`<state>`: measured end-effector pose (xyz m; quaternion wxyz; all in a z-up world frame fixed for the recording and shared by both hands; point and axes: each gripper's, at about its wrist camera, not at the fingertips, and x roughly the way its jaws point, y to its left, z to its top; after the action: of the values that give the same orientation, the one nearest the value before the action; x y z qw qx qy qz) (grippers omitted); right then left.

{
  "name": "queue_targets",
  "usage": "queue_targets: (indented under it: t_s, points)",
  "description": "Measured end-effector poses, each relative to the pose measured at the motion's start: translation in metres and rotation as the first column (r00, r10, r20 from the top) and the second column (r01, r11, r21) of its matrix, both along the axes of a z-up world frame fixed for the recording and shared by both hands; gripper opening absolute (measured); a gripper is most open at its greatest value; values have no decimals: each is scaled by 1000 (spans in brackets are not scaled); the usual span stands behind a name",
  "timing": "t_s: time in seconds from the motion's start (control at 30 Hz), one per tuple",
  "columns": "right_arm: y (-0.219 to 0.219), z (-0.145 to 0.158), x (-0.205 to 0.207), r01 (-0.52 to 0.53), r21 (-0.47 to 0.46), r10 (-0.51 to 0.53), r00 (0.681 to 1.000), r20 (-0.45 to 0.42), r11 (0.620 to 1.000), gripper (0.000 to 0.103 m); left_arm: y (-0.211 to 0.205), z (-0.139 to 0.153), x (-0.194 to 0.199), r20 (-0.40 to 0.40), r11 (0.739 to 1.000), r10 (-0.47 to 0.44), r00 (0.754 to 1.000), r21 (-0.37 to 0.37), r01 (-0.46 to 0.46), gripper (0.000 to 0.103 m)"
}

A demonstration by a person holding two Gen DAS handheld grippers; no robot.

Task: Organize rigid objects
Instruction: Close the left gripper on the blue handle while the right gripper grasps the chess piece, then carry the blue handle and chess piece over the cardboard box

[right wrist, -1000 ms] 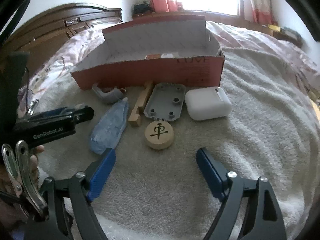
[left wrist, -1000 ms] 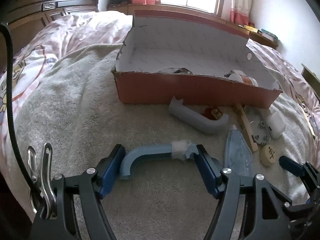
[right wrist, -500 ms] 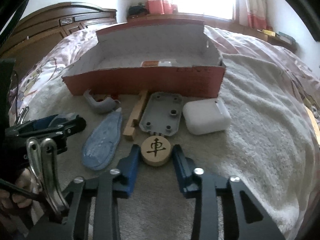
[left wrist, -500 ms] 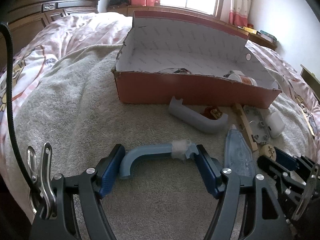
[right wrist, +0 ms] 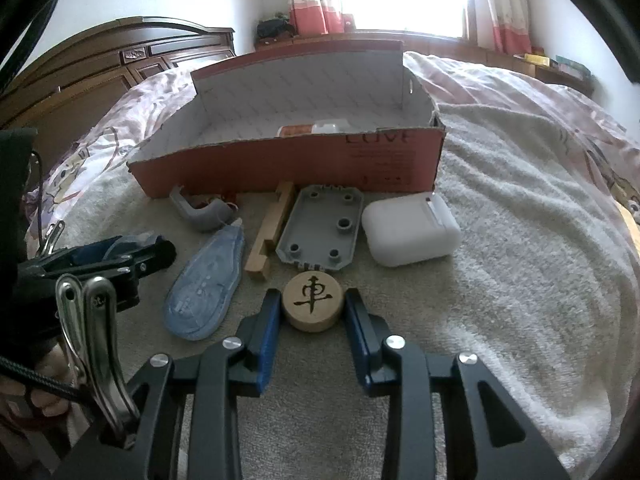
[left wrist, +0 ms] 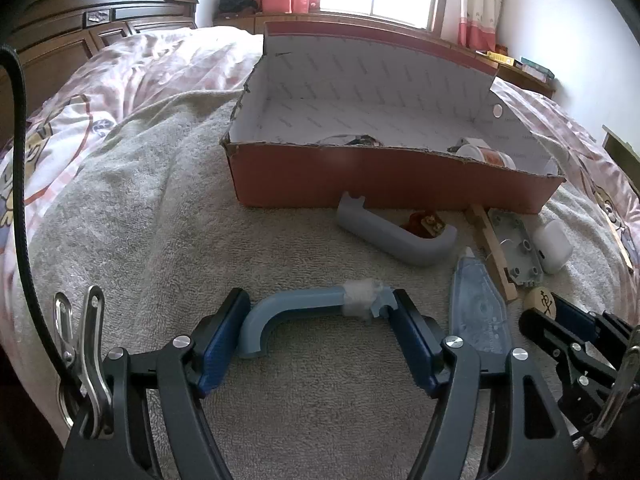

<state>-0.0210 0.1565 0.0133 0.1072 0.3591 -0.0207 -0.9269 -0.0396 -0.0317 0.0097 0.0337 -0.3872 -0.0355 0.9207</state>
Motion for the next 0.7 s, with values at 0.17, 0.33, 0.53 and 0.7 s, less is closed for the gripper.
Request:
queue_targets:
  t_s: [0.17, 0.33, 0.53, 0.7]
  points:
    - [2, 4, -2, -3, -19, 3, 1000, 23, 1000, 34, -1, 0, -1, 8, 1000, -2, 1000, 11, 2, 73]
    - [5, 13, -5, -3, -37, 5, 998, 61, 999, 34, -6, 2, -2, 25, 999, -10, 1000, 51, 8, 73]
    - [3, 19, 0, 4, -31, -2, 998, 67, 1000, 34, -10, 4, -1, 33, 997, -18, 999, 75, 15, 73]
    - [7, 19, 3, 12, -71, -7, 998, 64, 997, 33, -10, 4, -1, 31, 998, -21, 999, 66, 19, 73]
